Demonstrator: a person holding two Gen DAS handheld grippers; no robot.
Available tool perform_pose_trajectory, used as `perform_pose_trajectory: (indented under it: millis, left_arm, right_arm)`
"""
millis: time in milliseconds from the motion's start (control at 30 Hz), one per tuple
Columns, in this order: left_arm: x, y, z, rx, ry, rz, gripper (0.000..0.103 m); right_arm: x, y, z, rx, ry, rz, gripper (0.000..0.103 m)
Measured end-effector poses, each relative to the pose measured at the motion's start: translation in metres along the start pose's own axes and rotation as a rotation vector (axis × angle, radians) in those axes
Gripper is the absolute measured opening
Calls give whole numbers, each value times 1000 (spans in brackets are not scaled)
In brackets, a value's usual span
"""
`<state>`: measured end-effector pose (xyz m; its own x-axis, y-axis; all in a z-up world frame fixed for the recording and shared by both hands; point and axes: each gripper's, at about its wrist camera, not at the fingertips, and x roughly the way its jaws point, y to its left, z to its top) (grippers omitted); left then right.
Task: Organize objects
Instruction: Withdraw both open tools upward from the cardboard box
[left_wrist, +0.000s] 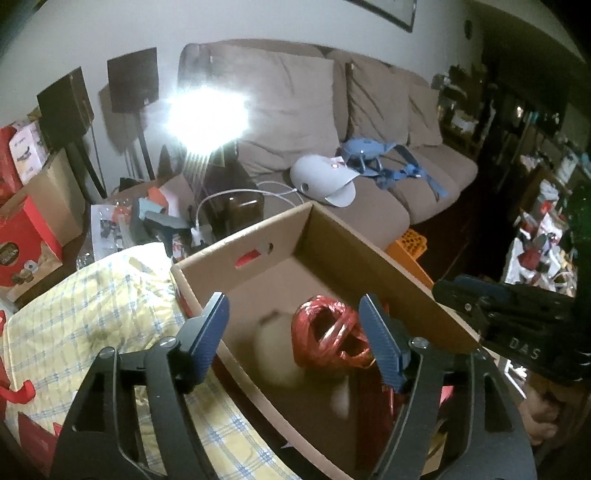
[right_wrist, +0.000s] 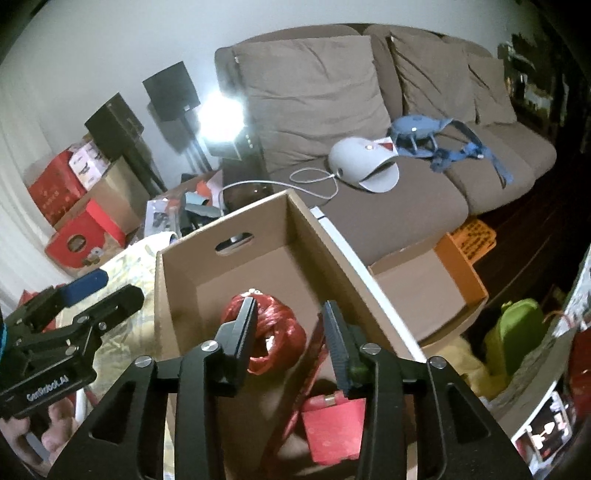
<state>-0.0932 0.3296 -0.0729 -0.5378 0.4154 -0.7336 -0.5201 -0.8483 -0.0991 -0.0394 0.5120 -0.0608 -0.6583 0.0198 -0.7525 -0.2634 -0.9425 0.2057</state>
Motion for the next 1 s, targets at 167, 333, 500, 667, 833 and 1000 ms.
perform_pose_trajectory:
  millis: [167,333,500,667,833,1000]
  left_arm:
    - [-11,3,0,-21,-7,-14,70]
    - [-28,7,2,-35,-50,-16,81]
    - [-42,14,3,-55,-78,-17,81]
    - [-58,23,4,-65,-101,-20,81]
    - [-76,34,5,-99,-153,-16,82]
    - [-85,33,4,-96,-167,-6,88]
  right_arm:
    - [-19,7,2,-36,-35,-31,39]
    - [-34,12,2,-69,-72,-61,42]
    - [-41,17,2,-89,-86,-61,45]
    - [-45,22,1,-103,-85,-46,46]
    - [-60,29,1,-116,-129,-32,53]
    - [-73,39,-1,-146,-149,-14,55]
